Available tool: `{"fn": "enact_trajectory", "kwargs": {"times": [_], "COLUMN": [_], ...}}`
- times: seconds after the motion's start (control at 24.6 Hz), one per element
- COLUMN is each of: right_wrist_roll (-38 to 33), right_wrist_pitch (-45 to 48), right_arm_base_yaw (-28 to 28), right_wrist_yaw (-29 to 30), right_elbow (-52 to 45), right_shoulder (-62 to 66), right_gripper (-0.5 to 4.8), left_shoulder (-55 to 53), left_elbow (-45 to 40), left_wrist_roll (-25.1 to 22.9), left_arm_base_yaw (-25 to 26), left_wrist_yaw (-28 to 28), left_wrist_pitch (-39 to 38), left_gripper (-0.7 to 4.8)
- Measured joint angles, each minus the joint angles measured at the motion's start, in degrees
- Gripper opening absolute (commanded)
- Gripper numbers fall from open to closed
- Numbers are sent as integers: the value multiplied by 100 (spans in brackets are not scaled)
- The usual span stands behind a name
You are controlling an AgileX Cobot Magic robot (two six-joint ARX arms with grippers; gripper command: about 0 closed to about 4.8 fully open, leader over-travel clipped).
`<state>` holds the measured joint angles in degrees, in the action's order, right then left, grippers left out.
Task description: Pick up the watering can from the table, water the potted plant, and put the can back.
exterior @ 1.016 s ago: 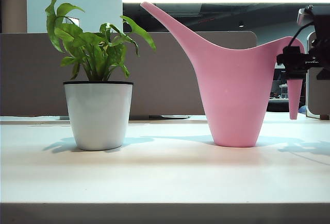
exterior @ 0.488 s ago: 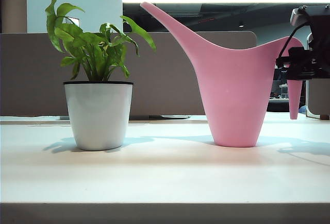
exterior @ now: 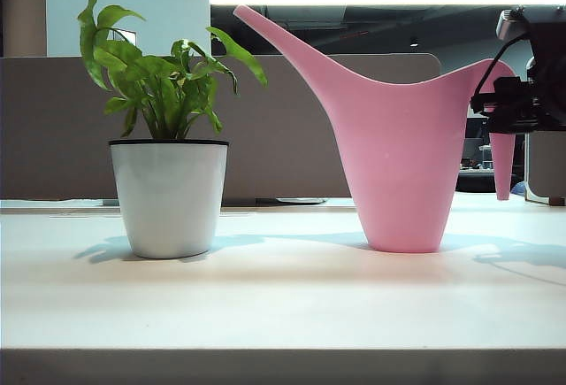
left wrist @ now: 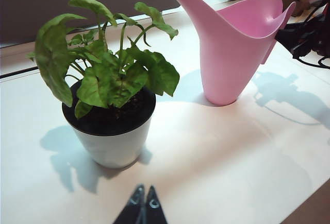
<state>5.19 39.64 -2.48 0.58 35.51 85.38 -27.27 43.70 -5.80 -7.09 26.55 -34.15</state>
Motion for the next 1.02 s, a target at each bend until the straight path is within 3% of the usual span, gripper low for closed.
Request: {"fn": "enact_trajectory", "kwargs": {"times": [0.12, 0.61, 1.02], "right_wrist_roll": [17, -116, -118], "right_wrist_pitch": [109, 459, 474], "right_arm_base_yaw": [0, 4, 7], "right_wrist_yaw": [0, -151, -170], "right_elbow": [-4, -11, -11], "right_shoulder": [2, 37, 37], "right_gripper": [97, 93, 43], "left_shoulder": [0, 0, 0], "left_elbow": [0, 0, 0], "left_wrist_roll": [0, 0, 0], "left_arm_base_yaw": [0, 0, 0], "left_wrist_yaw": [0, 2, 0], "left_wrist_pitch": [0, 0, 0], "left_gripper": [-5, -5, -5]}}
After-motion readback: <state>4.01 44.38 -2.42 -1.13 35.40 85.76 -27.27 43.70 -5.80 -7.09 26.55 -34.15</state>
